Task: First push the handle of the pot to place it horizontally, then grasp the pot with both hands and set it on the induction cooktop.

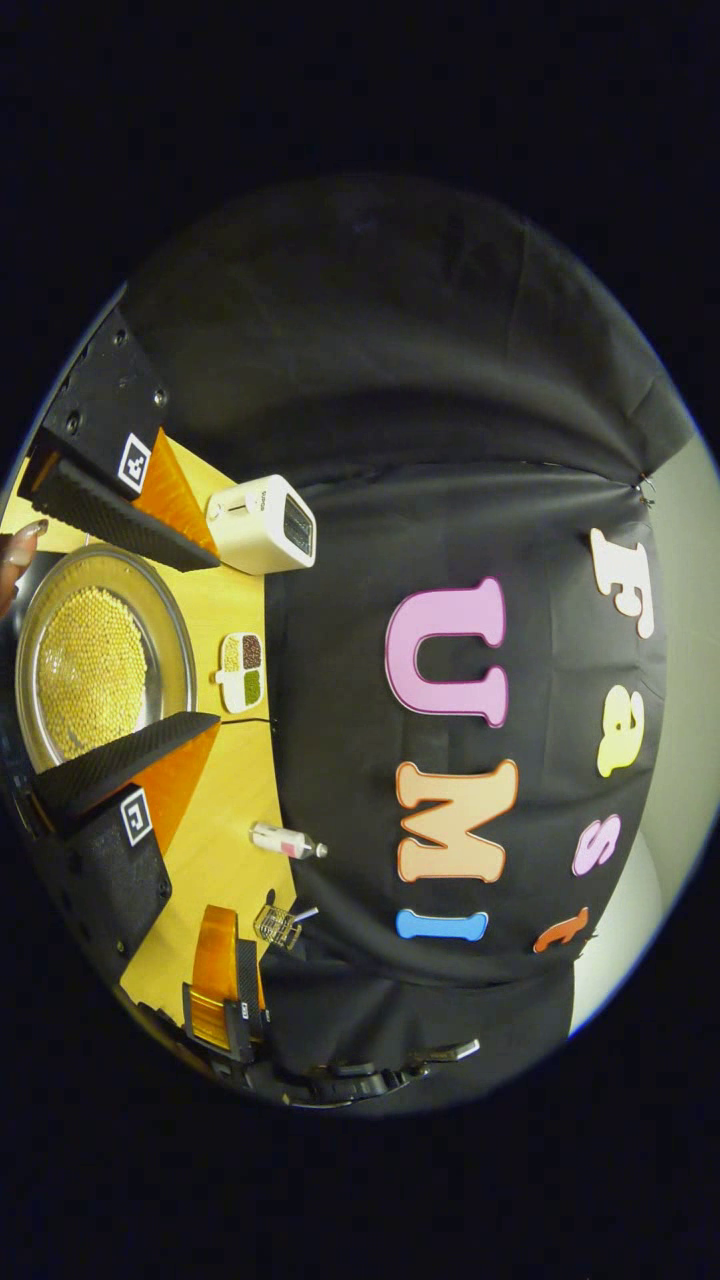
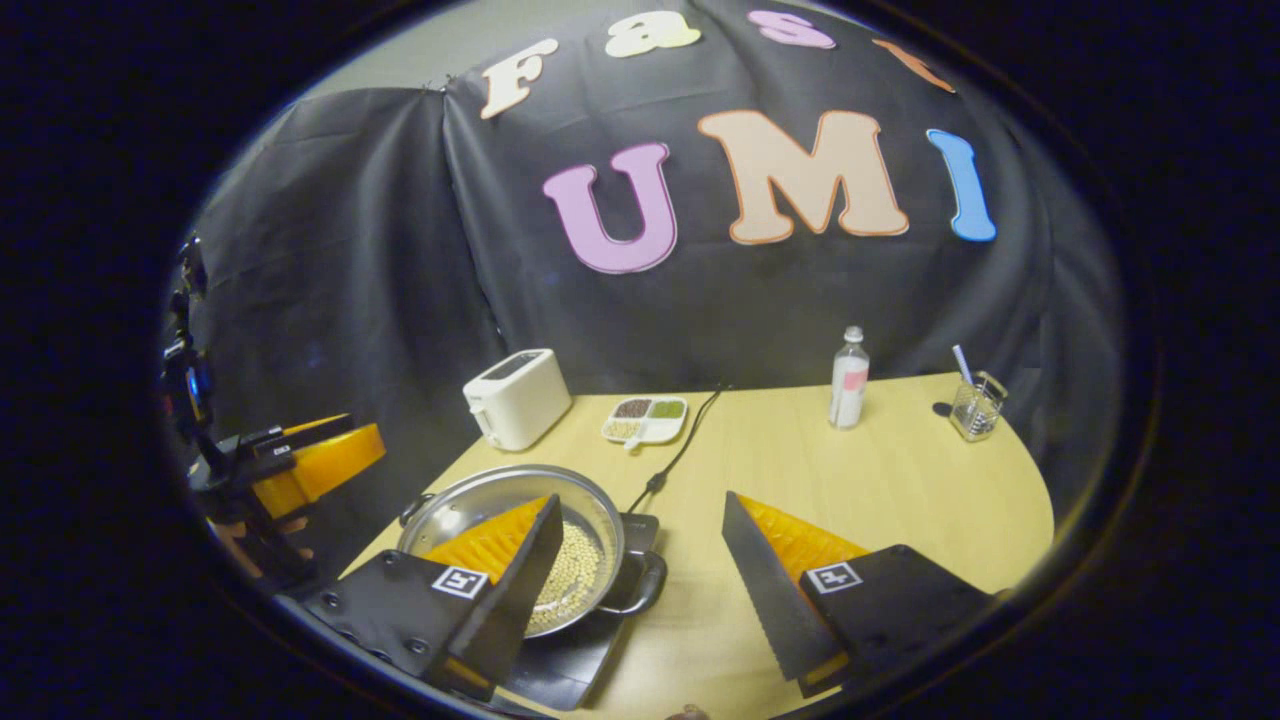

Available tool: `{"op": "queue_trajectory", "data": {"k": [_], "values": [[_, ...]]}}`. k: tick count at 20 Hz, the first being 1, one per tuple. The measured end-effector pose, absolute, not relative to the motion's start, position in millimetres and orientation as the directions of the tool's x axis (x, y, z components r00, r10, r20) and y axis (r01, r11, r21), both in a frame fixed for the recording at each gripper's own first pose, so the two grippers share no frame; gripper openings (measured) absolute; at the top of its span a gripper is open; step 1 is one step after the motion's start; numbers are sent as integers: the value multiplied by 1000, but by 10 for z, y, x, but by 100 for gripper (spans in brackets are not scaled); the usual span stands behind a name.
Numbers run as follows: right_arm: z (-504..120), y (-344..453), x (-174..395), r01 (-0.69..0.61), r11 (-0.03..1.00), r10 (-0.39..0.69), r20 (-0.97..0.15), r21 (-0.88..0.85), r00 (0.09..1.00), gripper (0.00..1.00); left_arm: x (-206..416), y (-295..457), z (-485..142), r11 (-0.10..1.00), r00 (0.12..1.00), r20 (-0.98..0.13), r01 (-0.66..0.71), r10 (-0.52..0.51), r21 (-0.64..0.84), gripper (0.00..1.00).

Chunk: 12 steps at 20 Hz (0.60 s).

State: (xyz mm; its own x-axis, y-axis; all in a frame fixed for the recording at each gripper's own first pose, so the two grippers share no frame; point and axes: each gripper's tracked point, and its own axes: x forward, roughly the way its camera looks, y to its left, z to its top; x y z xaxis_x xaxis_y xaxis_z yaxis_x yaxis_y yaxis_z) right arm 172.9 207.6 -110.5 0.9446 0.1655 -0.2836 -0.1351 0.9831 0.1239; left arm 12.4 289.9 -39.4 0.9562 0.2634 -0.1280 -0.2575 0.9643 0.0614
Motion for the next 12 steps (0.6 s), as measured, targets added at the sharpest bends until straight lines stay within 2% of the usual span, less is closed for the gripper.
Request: {"op": "queue_trajectory", "data": {"k": [1, 2, 9, 10, 11, 12], "values": [[-1005, 2002, 1654, -151, 978, 185, -264, 143, 947, 99, 97, 2750, -340, 964, 957, -115, -261, 266, 58, 92], [-927, 1919, 1571, -157, 976, 191, -247, 151, 950, 94, 74, 2579, -269, 965, 960, -100, -257, 261, 51, 92], [-488, 1060, 987, -196, 970, 217, -146, 143, 965, 93, 92, 1429, 65, 974, 974, -15, -227, 227, -12, 92], [-456, 954, 902, -207, 968, 227, -139, 140, 964, 93, 77, 1282, 78, 971, 972, -11, -237, 237, -17, 94], [-439, 840, 808, -219, 966, 238, -141, 134, 961, 93, 28, 1156, 52, 967, 968, -11, -252, 252, -23, 91], [-404, 715, 711, -227, 966, 243, -136, 124, 960, 94, -25, 1000, 67, 966, 966, -4, -258, 258, -29, 94]]}}
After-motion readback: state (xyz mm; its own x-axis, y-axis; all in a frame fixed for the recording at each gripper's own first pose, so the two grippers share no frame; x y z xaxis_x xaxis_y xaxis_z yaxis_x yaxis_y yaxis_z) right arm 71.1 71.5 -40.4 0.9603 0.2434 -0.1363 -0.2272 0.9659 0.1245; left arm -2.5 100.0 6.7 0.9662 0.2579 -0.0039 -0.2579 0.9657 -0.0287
